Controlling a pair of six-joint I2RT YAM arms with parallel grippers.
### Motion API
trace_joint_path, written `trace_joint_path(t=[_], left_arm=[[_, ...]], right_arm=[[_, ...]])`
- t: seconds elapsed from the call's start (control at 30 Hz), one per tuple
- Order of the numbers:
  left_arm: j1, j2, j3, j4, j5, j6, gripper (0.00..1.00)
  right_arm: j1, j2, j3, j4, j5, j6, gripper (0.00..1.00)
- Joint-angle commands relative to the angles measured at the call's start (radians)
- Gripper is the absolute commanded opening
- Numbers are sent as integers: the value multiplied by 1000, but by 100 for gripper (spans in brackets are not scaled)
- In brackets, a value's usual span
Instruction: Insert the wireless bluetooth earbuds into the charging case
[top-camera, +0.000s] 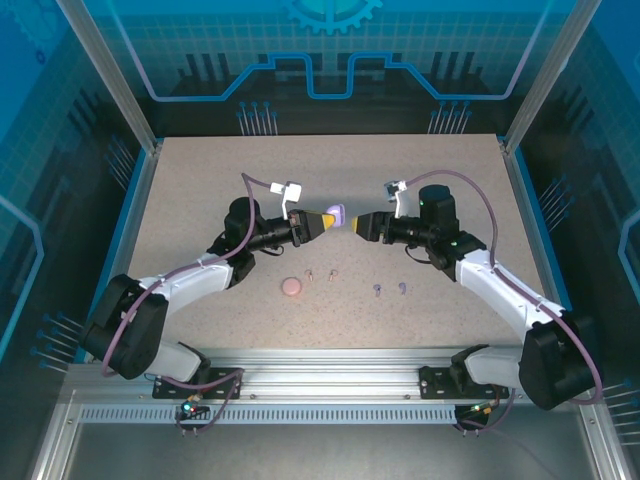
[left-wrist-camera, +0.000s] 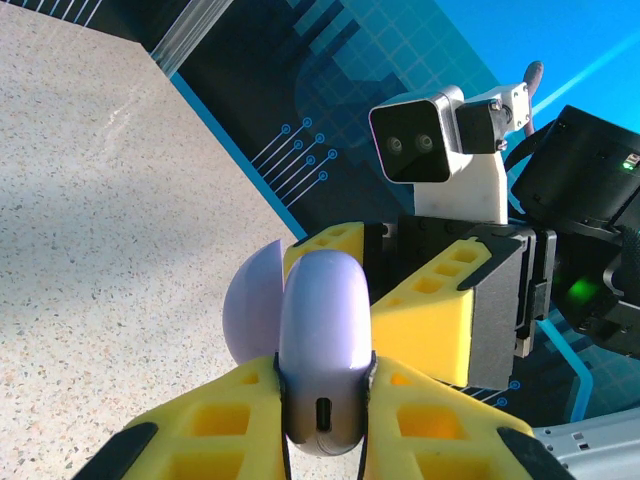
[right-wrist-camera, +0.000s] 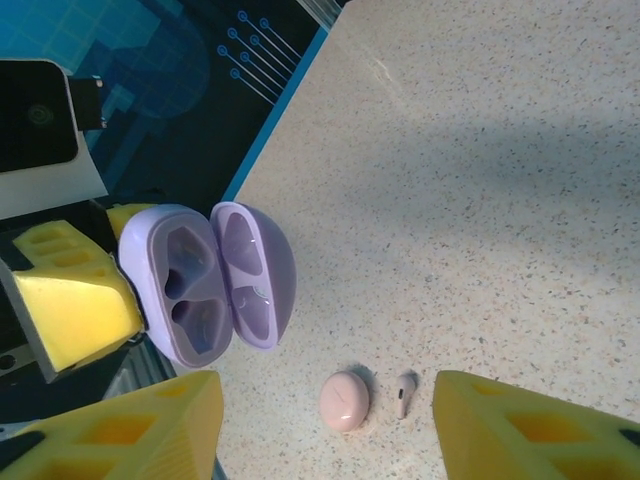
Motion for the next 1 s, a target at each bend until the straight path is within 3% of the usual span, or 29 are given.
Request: trace_joint_path(t=[0.0, 0.97], left_arm=[[-10, -14, 28, 37, 24, 17, 0], [-11, -12, 34, 56, 19, 8, 0]], right_arm=[[64, 54, 77, 33, 9, 7, 54], [47, 107, 26, 51, 60, 20, 43]])
